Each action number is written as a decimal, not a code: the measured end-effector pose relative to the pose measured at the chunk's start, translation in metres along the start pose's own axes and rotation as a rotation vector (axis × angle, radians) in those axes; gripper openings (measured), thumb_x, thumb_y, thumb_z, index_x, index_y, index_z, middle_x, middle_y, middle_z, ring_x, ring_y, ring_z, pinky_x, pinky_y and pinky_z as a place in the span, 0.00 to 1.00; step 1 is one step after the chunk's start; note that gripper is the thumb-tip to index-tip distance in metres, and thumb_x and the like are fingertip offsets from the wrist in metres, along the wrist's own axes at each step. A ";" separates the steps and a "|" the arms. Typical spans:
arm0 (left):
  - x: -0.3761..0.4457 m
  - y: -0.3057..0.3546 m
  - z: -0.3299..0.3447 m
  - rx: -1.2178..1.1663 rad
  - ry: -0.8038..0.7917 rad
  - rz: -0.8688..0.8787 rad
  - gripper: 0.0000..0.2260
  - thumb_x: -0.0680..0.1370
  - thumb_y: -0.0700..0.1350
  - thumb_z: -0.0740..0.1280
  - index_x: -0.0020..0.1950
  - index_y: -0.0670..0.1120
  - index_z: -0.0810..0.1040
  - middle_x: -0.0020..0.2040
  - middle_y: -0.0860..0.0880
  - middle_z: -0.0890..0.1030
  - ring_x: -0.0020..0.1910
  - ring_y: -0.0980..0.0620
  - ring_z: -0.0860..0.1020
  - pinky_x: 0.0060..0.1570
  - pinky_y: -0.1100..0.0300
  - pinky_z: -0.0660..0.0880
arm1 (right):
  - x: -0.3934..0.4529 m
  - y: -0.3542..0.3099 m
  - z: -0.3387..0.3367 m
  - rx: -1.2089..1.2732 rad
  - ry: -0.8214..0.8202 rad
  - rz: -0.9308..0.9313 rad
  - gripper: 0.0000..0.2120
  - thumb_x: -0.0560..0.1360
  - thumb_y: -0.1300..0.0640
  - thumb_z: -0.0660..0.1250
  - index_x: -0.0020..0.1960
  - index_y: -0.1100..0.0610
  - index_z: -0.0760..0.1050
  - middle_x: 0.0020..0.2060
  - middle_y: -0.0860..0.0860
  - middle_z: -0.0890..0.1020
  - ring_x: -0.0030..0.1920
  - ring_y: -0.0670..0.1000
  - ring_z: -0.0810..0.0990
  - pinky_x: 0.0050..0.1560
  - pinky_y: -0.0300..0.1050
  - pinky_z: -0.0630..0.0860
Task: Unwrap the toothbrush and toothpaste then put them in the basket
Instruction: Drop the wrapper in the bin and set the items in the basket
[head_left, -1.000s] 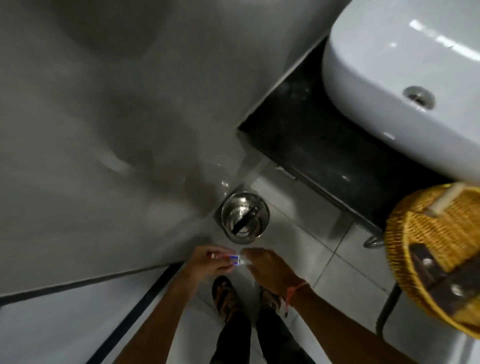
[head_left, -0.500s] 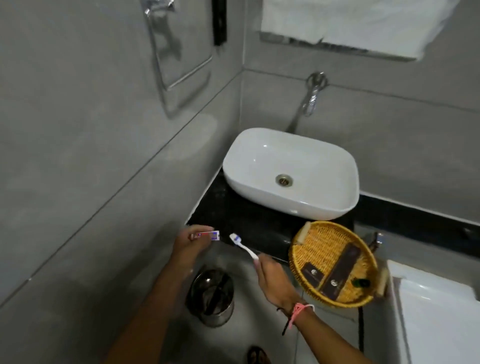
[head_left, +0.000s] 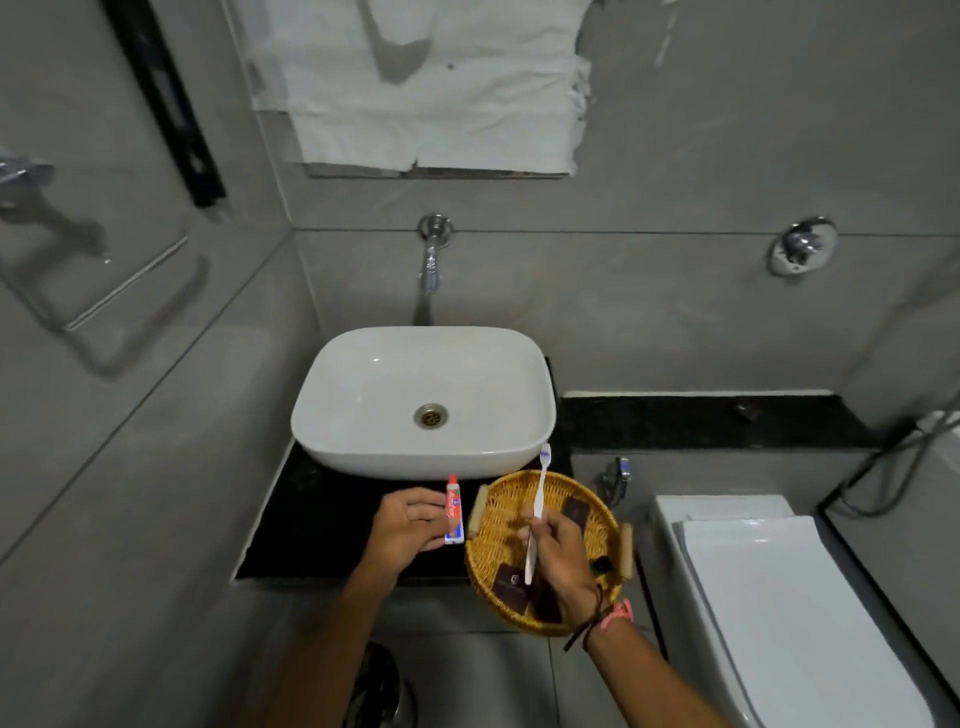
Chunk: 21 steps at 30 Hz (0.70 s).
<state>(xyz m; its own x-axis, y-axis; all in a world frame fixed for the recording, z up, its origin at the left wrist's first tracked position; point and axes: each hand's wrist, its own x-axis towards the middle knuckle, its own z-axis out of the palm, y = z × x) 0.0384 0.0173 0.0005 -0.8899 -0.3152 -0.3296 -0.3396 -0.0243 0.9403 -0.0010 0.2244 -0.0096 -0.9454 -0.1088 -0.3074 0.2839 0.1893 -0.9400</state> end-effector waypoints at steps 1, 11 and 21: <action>0.006 0.001 0.012 0.039 -0.008 0.002 0.08 0.72 0.31 0.75 0.47 0.42 0.85 0.40 0.42 0.88 0.39 0.48 0.86 0.39 0.59 0.84 | 0.008 0.001 -0.008 -0.011 0.020 0.022 0.10 0.81 0.64 0.61 0.49 0.64 0.81 0.42 0.50 0.83 0.48 0.53 0.81 0.56 0.54 0.79; 0.058 0.000 0.083 0.313 -0.083 -0.068 0.10 0.70 0.30 0.77 0.50 0.33 0.83 0.40 0.41 0.84 0.38 0.46 0.85 0.41 0.49 0.86 | 0.085 0.014 -0.040 -0.326 0.025 0.204 0.10 0.75 0.65 0.69 0.36 0.62 0.82 0.36 0.58 0.85 0.31 0.50 0.81 0.41 0.48 0.85; 0.076 -0.017 0.121 0.768 -0.014 0.103 0.09 0.80 0.41 0.67 0.41 0.41 0.78 0.45 0.41 0.85 0.44 0.46 0.83 0.46 0.51 0.81 | 0.118 0.014 -0.035 -0.573 -0.024 0.138 0.08 0.71 0.58 0.74 0.47 0.61 0.86 0.47 0.59 0.88 0.49 0.57 0.85 0.50 0.39 0.76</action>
<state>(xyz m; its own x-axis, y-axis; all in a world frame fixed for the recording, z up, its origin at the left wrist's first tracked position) -0.0597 0.1087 -0.0511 -0.9305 -0.2682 -0.2494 -0.3662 0.6705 0.6452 -0.1147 0.2483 -0.0539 -0.9000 -0.0663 -0.4307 0.2657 0.7000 -0.6629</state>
